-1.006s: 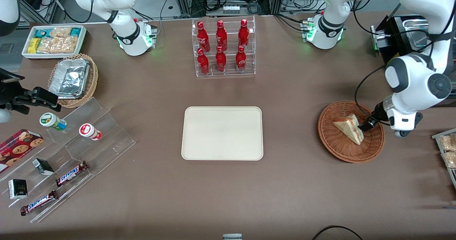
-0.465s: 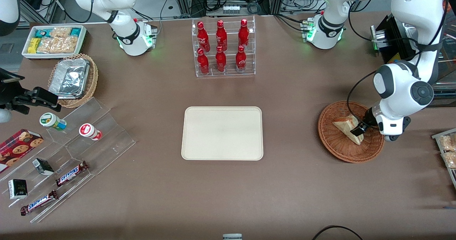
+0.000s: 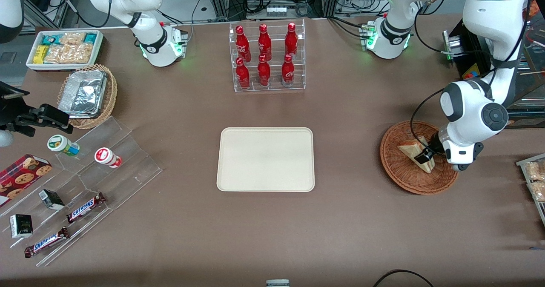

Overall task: Place sandwich from basket to tray
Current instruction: 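Lower the left gripper and close it on the wrapped sandwich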

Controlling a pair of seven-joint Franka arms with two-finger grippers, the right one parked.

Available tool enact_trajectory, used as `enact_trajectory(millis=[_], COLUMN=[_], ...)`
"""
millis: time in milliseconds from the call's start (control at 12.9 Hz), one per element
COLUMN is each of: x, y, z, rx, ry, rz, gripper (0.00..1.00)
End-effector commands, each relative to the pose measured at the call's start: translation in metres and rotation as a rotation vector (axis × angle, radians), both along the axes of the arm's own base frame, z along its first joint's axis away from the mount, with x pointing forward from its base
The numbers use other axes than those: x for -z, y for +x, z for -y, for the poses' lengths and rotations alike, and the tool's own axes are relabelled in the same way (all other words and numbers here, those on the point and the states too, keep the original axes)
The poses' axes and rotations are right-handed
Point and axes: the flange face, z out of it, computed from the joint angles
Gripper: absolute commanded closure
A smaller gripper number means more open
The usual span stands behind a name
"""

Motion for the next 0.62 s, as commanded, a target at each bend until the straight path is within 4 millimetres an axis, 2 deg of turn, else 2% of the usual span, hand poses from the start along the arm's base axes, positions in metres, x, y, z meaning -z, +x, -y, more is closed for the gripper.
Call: enact_trajectory(millis=[0,77,155,232,310,465,542], x=[0.002,0.003,0.004,0.004,0.004,-0.008,-0.025], y=[0.004,0.004,0.003,0.003,0.003,0.007,0.01], z=[0.011,0.015,0.015,0.015,0.014,0.011,0.011], rx=[-0.014,-0.009,-0.007,-0.004,0.005,0.017,0.022], ry=[-0.011,-0.012,-0.012,-0.011,-0.012,-0.016,-0.023], rz=[0.01,0.009,0.007,0.004,0.002,0.009,-0.01], gripper=[0.17,0.2,0.27,0.4,0.46,0.47,0.5])
